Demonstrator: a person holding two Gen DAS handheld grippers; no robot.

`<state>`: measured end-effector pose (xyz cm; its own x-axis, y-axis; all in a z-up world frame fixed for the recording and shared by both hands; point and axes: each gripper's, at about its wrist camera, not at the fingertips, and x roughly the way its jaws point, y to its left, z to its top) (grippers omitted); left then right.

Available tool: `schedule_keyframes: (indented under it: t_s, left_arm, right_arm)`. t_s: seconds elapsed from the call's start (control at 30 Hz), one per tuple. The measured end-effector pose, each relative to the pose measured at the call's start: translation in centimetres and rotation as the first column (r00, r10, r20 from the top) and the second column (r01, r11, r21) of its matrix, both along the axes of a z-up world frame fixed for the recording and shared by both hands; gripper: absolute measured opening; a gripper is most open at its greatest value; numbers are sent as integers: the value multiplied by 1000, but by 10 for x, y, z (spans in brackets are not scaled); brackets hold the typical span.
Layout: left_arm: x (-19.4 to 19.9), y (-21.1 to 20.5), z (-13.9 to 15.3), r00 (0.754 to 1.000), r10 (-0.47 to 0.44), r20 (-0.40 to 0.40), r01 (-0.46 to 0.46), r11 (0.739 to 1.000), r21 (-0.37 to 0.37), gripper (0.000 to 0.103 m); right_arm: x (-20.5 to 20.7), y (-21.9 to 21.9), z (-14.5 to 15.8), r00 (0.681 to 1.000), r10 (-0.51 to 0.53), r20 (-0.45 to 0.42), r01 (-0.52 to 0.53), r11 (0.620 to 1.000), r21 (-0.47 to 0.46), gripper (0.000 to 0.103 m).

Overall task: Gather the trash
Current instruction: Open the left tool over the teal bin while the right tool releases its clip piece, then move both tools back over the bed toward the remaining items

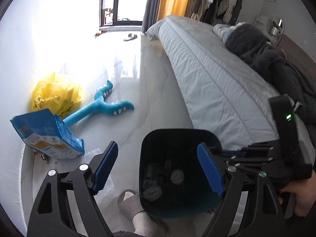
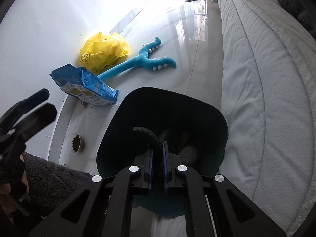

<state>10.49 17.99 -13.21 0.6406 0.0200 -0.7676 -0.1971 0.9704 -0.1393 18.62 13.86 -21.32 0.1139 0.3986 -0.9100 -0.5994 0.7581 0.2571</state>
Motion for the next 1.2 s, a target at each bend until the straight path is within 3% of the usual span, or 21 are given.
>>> schedule_keyframes:
  t_s: [0.23, 0.3, 0.33, 0.37, 0.57, 0.7, 0.93, 1.2]
  left_arm:
    - [0, -6, 16, 998, -24, 65, 26, 1000, -16, 86]
    - [0, -8, 21, 996, -24, 87, 26, 1000, -18, 86]
    - [-1, -9, 23, 995, -23, 95, 24, 1000, -15, 86]
    - [-1, -10, 26, 994, -24, 104, 25, 1000, -7, 86]
    - [-6, -23, 54, 976, -35, 214, 25, 999, 48, 86]
    - [-10, -25, 74, 957, -9, 290, -1, 999, 35, 88]
    - [-5, -41, 89, 943, -7, 333, 0, 1000, 20, 94]
    - [7, -76, 93, 937, -59, 343, 59, 998, 12, 96]
  right_arm:
    - [-2, 0, -9, 1000, -3, -23, 2, 999, -45, 11]
    - [-2, -1, -9, 1000, -6, -28, 5, 999, -47, 26]
    - [-2, -2, -9, 1000, -7, -29, 6, 999, -46, 45]
    - [-4, -2, -8, 1000, -10, -24, 9, 999, -44, 51]
    - [-11, -14, 7, 1000, 2, -5, -2, 1000, -8, 51]
    - [-14, -24, 27, 999, 4, 37, -5, 1000, 25, 51]
    - [-17, -51, 61, 993, -16, 115, 7, 997, 80, 56]
    - [-12, -107, 98, 966, -121, 230, 89, 986, 143, 65]
